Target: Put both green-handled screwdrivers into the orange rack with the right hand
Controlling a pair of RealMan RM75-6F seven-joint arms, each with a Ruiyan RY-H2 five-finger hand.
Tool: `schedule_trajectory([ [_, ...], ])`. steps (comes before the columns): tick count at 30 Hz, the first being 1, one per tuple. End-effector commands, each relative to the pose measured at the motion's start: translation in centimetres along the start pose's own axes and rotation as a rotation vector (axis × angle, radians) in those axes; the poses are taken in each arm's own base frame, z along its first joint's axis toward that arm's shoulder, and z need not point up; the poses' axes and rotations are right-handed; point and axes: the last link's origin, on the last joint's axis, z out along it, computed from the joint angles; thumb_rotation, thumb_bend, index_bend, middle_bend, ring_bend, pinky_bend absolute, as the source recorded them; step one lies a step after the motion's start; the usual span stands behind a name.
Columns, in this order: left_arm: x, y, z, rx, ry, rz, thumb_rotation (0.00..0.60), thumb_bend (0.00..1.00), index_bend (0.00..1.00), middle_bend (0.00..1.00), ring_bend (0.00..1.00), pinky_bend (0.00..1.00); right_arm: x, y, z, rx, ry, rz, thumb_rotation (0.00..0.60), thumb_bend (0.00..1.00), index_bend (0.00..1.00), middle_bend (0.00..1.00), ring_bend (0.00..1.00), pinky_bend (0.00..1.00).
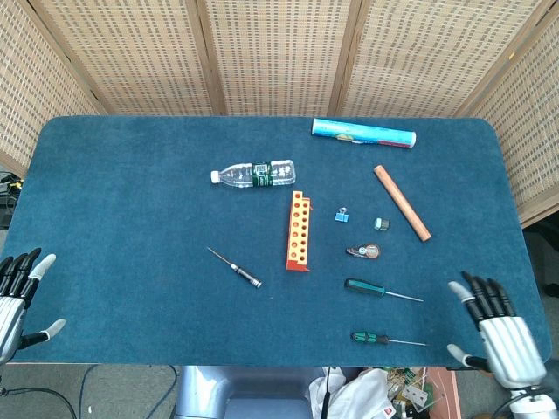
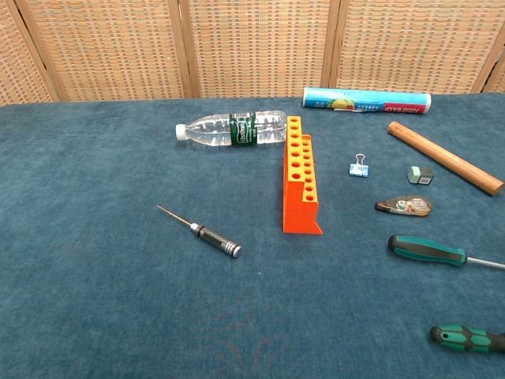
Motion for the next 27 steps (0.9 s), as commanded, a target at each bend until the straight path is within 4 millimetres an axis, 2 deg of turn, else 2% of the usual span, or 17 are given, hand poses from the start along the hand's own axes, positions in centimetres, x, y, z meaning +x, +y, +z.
schedule_trajectory([
  [1,-0.2,-0.1,0.2,0.01,-0.009,0.006,0.6,0.0,0.0,0.0,0.0,0.0,-3.1,-1.7,1.5,0.109,-0.176,0.032,0.6,0.0,0.21,0.0,0.0,0.0],
  [6,-0.6,-0.1,0.6,0.026,-0.021,0.021,0.6,0.0,0.0,0.0,0.0,0.0,-6.8,-2.7,3.4,0.161,-0.319,0.006,0.6,0.0,0.31,0.0,0.0,0.0],
  [12,-1.0,-0.4,0.9,0.045,-0.037,0.03,0.6,0.0,0.0,0.0,0.0,0.0,-9.3,-3.4,5.1,0.154,-0.353,0.02,0.6,0.03,0.33,0.0,0.0,0.0],
  [22,-1.2,-0.5,1.1,0.055,-0.044,0.031,0.6,0.0,0.0,0.0,0.0,0.0,-11.9,-4.4,7.0,0.138,-0.357,-0.037,0.6,0.11,0.36,0.0,0.0,0.0],
  [27,-1.1,-0.6,1.1,0.06,-0.04,0.027,0.6,0.0,0.0,0.0,0.0,0.0,-12.7,-4.6,7.2,0.126,-0.364,-0.043,0.6,0.16,0.39,0.0,0.0,0.0],
])
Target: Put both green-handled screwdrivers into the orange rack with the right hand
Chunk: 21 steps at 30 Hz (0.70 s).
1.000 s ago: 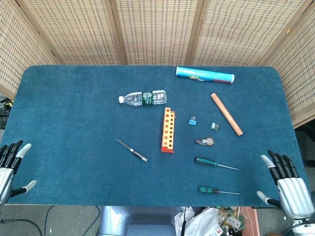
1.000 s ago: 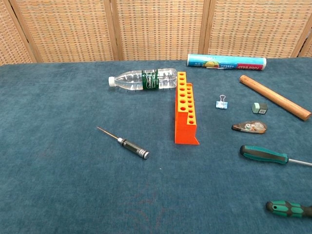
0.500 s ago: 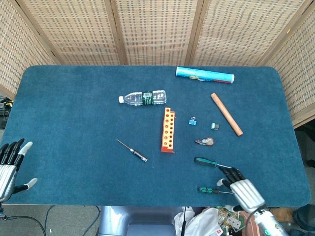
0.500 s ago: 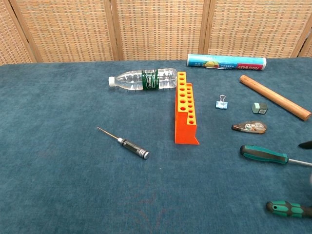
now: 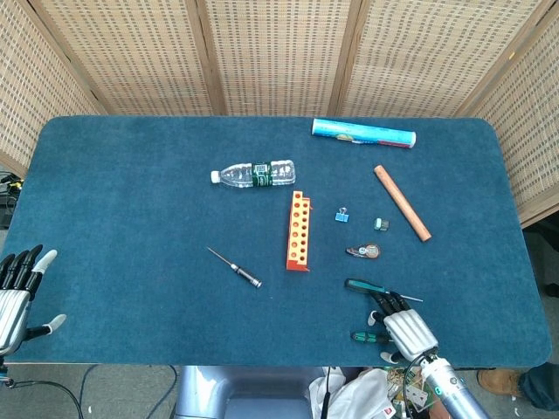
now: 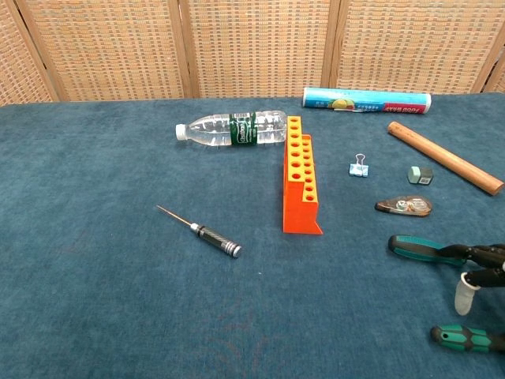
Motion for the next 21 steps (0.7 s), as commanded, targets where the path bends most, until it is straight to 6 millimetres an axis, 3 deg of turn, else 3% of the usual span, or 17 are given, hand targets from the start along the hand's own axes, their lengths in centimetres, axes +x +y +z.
schedule_trajectory([
  [1,0.0,0.0,0.0,0.0,0.001,0.0,0.6,0.0,0.0,0.0,0.0,0.0,-0.3,-0.1,0.2,-0.002,-0.004,-0.005,0.6,0.17,0.4,0.0,0.0,0.0],
  [9,0.1,0.0,0.0,-0.002,0.003,-0.003,0.6,0.0,0.0,0.0,0.0,0.0,-0.7,-0.7,0.4,0.015,0.017,0.007,0.6,0.29,0.5,0.0,0.0,0.0],
  [21,0.2,-0.1,0.0,0.003,0.009,-0.008,0.6,0.0,0.0,0.0,0.0,0.0,0.5,-1.8,-0.1,0.073,0.081,0.075,0.6,0.33,0.56,0.0,0.0,0.0],
])
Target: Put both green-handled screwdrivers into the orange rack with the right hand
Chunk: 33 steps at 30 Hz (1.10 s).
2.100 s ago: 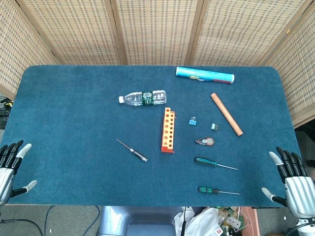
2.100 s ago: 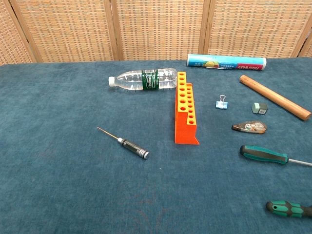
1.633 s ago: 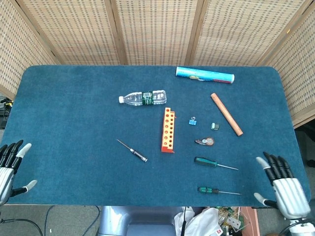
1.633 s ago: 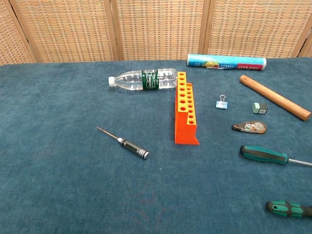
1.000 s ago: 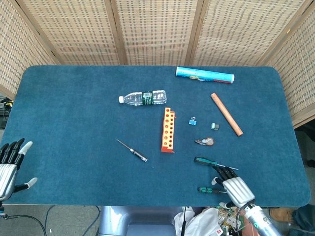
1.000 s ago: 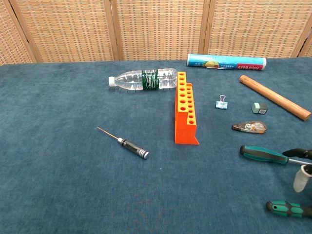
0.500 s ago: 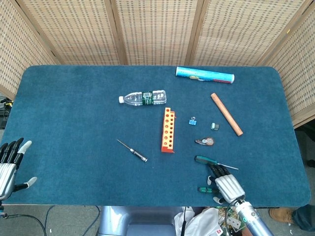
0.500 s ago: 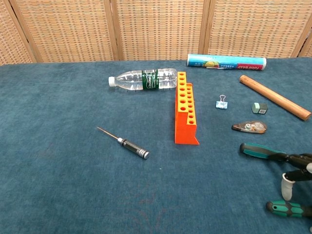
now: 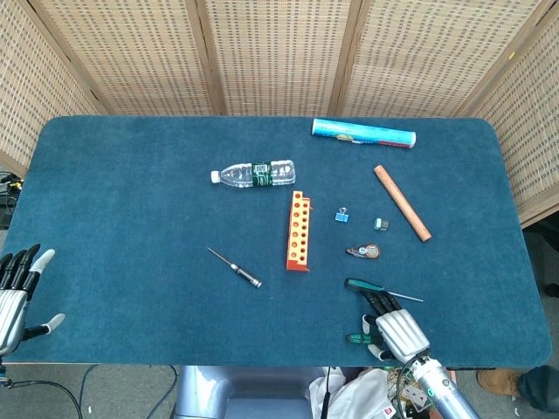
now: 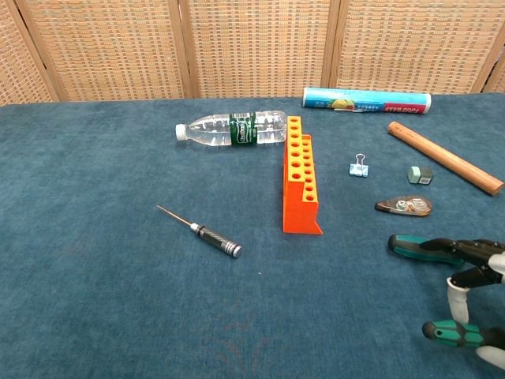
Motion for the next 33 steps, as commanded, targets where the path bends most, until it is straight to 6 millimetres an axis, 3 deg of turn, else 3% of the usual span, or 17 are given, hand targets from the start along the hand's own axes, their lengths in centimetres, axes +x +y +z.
schedule_trajectory([
  [1,0.0,0.0,0.0,0.001,0.002,-0.002,0.6,0.0,0.0,0.0,0.0,0.0,0.7,-0.4,-0.2,0.017,0.023,0.037,0.6,0.33,0.57,0.0,0.0,0.0],
  [8,0.2,-0.1,-0.1,0.001,0.004,-0.009,0.6,0.0,0.0,0.0,0.0,0.0,4.2,-1.8,-0.6,0.097,0.142,0.181,0.6,0.34,0.57,0.01,0.0,0.0],
  [14,0.5,-0.2,-0.2,0.003,0.01,-0.017,0.6,0.0,0.0,0.0,0.0,0.0,7.9,-2.6,0.3,0.167,0.257,0.315,0.6,0.34,0.58,0.04,0.0,0.0],
  [21,0.5,-0.4,-0.1,0.007,0.003,-0.024,0.6,0.0,0.0,0.0,0.0,0.0,13.1,-4.0,3.4,0.271,0.401,0.539,0.6,0.36,0.59,0.09,0.0,0.0],
  [24,0.5,-0.5,0.1,0.014,0.002,-0.019,0.6,0.0,0.0,0.0,0.0,0.0,14.4,-4.4,4.9,0.307,0.423,0.596,0.6,0.36,0.59,0.09,0.0,0.0],
  [27,0.4,-0.6,0.4,0.028,0.004,-0.014,0.6,0.0,0.0,0.0,0.0,0.0,16.0,-5.7,7.7,0.355,0.423,0.719,0.6,0.36,0.59,0.09,0.0,0.0],
  [33,0.3,-0.7,0.9,0.042,-0.009,-0.02,0.6,0.0,0.0,0.0,0.0,0.0,16.2,-7.2,11.0,0.384,0.358,0.882,0.6,0.38,0.6,0.11,0.0,0.0],
])
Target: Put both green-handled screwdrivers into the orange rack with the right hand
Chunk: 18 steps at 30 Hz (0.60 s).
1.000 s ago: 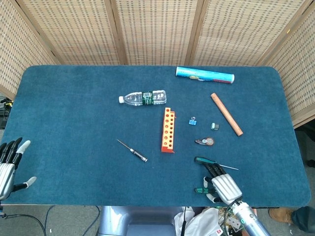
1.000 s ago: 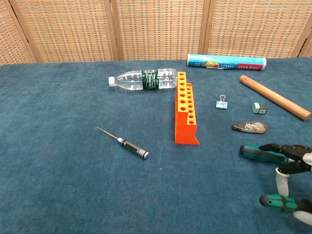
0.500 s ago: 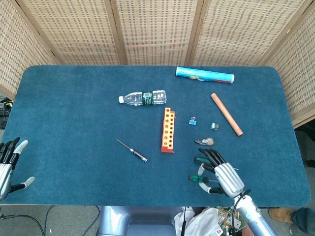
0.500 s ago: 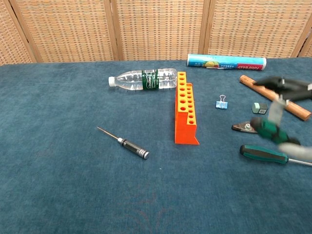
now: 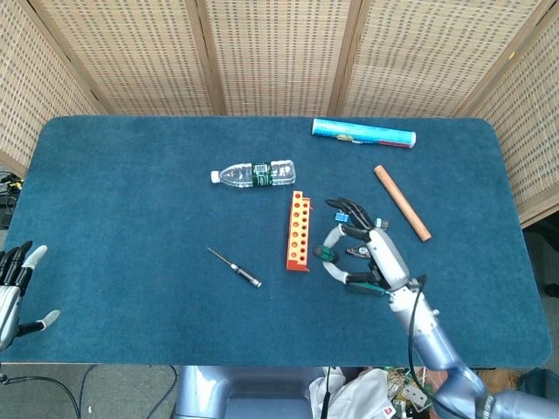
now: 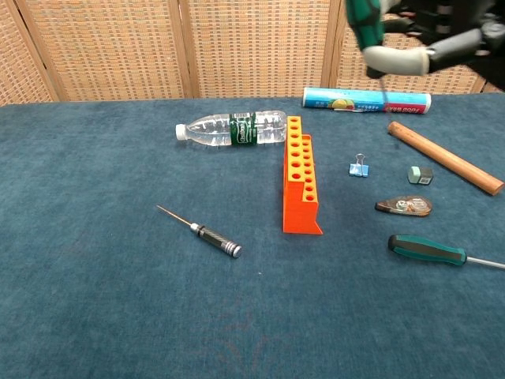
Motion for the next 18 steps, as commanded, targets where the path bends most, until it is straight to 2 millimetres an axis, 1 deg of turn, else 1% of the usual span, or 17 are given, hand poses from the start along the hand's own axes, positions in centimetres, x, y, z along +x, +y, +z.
schedule_trajectory([
  [1,0.0,0.0,0.2,0.004,-0.001,0.0,0.6,0.0,0.0,0.0,0.0,0.0,-1.2,0.4,1.9,-0.019,-0.022,0.101,0.6,0.38,0.6,0.11,0.0,0.0],
  [6,0.0,-0.2,0.6,0.016,-0.009,0.001,0.6,0.0,0.0,0.0,0.0,0.0,-3.1,1.1,3.6,-0.058,-0.055,0.19,0.6,0.38,0.6,0.12,0.0,0.0],
  [10,-0.2,-0.3,0.8,0.021,-0.021,0.003,0.6,0.0,0.0,0.0,0.0,0.0,-4.3,1.6,4.9,-0.082,-0.049,0.232,0.6,0.38,0.61,0.12,0.0,0.0],
  [13,-0.3,-0.3,0.9,0.026,-0.026,0.004,0.6,0.0,0.0,0.0,0.0,0.0,-4.8,1.9,5.6,-0.096,-0.046,0.257,0.6,0.38,0.61,0.12,0.0,0.0],
  [18,-0.4,-0.4,1.1,0.034,-0.028,0.005,0.6,0.0,0.0,0.0,0.0,0.0,-4.9,2.1,6.6,-0.106,-0.025,0.277,0.6,0.38,0.61,0.12,0.0,0.0],
])
